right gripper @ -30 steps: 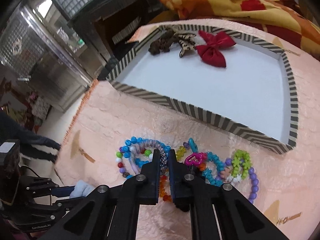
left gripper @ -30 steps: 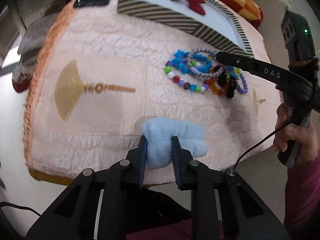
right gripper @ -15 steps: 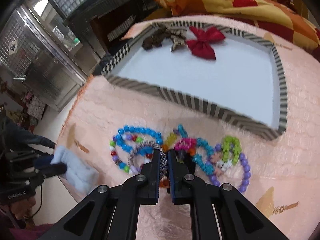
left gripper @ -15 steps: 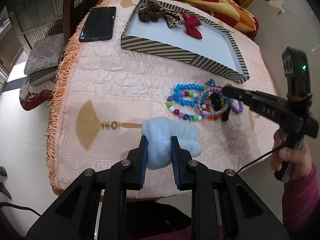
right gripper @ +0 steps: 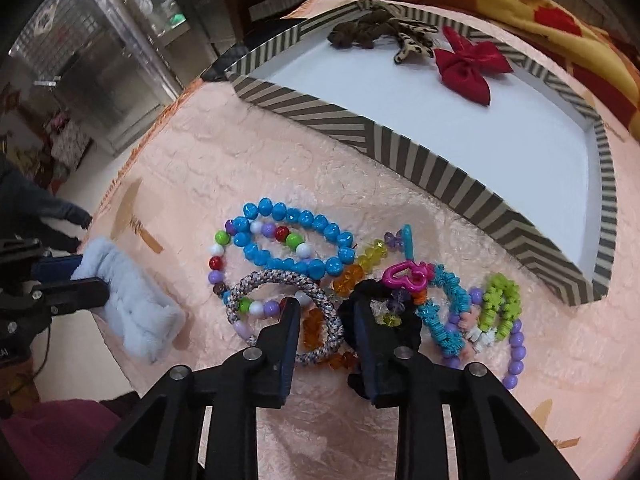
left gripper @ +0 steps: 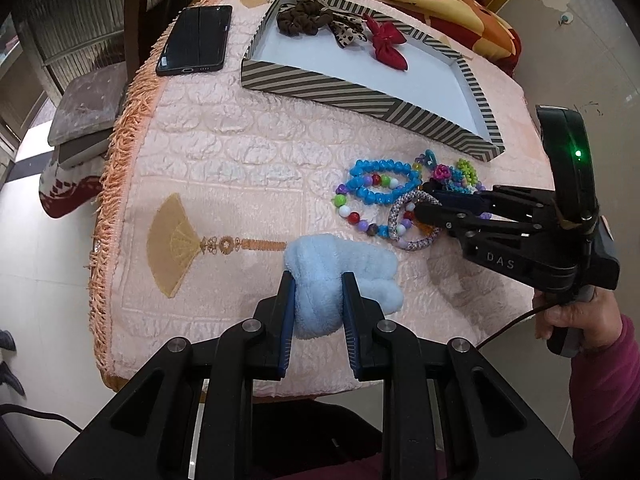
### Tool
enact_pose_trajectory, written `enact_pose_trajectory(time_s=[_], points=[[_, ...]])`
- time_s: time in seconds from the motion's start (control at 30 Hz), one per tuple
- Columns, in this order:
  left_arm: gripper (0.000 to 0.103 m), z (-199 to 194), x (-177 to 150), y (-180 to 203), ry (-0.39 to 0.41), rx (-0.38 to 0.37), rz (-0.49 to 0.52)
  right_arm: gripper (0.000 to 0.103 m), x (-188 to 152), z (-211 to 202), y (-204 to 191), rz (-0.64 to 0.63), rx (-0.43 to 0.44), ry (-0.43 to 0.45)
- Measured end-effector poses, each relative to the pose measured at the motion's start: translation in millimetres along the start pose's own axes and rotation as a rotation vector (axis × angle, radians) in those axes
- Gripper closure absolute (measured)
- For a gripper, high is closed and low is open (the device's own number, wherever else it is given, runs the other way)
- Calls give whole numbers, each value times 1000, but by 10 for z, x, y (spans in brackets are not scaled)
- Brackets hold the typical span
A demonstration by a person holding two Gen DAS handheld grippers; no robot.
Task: Organize jewelry
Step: 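Grip the grey braided hair tie with the right tool and pull it free of the bracelets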
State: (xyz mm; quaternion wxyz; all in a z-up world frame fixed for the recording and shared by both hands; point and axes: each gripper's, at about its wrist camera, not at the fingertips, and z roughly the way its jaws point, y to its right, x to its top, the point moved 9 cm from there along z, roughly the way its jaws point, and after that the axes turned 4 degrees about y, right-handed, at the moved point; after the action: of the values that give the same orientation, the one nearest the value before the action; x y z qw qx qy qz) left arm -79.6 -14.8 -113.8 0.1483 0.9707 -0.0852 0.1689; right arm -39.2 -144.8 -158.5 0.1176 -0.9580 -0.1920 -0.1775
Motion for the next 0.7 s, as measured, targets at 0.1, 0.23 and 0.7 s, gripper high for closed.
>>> enact_pose_trajectory(time_s=[0.1, 0.23, 0.7], points=[[82, 18, -26, -22, -8, 4, -7, 92, 16, -84, -3, 43, 28, 25], [82, -47, 5, -44, 5, 0, -19, 94, 43, -264, 34, 107, 67, 77], [82, -57, 57, -18, 7, -6, -15, 69, 5, -32, -45, -48, -7, -5]])
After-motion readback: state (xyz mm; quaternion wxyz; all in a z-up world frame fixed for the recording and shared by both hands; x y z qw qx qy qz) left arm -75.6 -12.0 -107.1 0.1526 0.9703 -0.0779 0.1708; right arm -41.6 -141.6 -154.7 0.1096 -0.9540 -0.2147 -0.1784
